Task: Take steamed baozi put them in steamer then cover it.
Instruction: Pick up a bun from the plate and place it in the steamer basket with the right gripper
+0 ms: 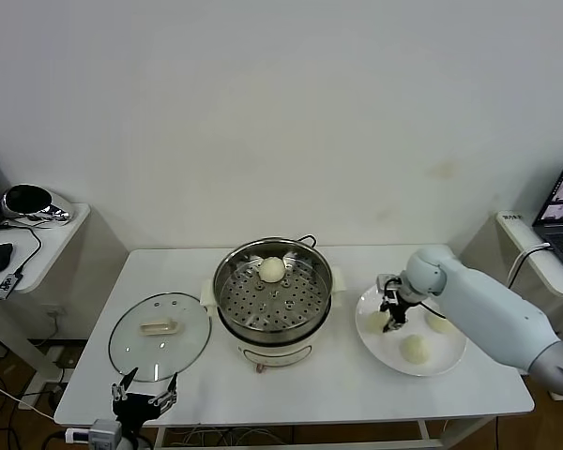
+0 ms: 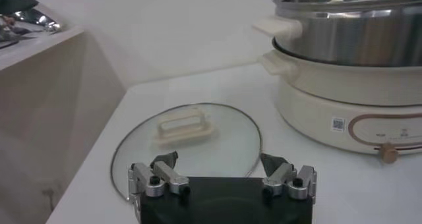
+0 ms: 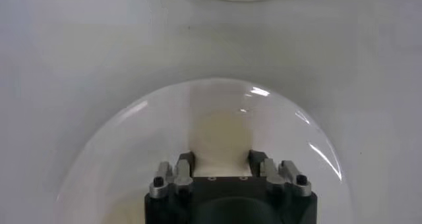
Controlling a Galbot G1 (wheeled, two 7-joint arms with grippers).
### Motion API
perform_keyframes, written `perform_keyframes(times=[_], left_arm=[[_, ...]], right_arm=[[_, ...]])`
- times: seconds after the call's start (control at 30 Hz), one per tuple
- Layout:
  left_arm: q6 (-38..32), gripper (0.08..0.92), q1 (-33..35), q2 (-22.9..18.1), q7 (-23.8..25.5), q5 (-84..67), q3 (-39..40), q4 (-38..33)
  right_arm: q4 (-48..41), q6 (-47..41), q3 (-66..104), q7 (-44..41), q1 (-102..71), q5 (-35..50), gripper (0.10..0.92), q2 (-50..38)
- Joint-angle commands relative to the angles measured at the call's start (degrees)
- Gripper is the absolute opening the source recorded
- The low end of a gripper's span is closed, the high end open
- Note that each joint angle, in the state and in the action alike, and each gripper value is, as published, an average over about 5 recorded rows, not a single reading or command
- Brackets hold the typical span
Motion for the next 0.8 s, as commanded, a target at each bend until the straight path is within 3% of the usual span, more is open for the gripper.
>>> perform_keyframes(times=[0.03,0.23,0.4,0.8], left_arm=[[0.0,0.823,0.0,0.1,0.0,0.3,0.1,-0.2],[0.1,0.823,-0.2,0.4,-0.1,0.6,0.3,-1.1],[0.4,0.823,-0.4,0.4,-0.5,0.8,0.1,-2.2],[1.1,0.823,0.2,-0.5,-1.0,0.5,-1.5,-5.6]], right_arm=[[4.6,-0.9,-2.2,-0.7,4.6,3.4,0.492,-4.1],[10.4,-3.2,-10.1,-4.4,18.4,10.5,0.492,-9.2],[12.6,-6.2,-18.7,-7.6,30.3,18.9,0.492,-8.1],[9.2,-12.4,-29.7,-10.6,46.4,34.5,0.492,9.0]])
